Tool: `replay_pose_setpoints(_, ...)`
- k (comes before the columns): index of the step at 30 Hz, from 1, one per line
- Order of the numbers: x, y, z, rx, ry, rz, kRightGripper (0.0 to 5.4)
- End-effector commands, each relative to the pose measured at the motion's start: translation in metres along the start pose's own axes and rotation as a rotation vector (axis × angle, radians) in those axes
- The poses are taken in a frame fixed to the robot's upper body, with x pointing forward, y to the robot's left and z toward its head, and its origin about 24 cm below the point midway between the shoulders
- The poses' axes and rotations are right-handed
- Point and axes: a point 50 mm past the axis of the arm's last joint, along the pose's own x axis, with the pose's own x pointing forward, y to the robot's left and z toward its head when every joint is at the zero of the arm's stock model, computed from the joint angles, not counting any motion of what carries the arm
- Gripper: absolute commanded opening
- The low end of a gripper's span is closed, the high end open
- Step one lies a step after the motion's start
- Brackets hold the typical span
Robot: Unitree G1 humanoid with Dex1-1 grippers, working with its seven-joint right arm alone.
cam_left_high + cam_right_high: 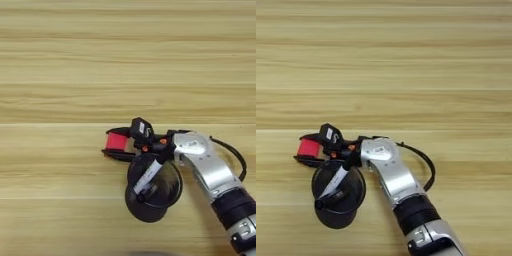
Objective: Move the objects on the table
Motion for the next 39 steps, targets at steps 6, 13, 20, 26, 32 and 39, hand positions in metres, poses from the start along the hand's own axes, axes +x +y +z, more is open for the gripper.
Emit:
replay_pose_setpoints(6,0.005,-0.012,0.018,-0.124,-0.018,-0.019,2.56)
replay_pose_setpoints(13,0.005,-0.012,0.020,-0.123,-0.029,-0.023,3.15)
replay_pose_setpoints(20,0.006,-0.013,0.024,-0.120,-0.052,-0.031,3.83)
replay_pose_setpoints(26,0.005,-0.016,0.030,-0.119,-0.091,-0.050,4.53)
replay_pose_setpoints(32,0.004,-0.021,0.037,-0.126,-0.117,-0.076,5.06)
replay_pose_setpoints(39,-0.001,-0.029,0.047,-0.141,-0.156,-0.122,5.39)
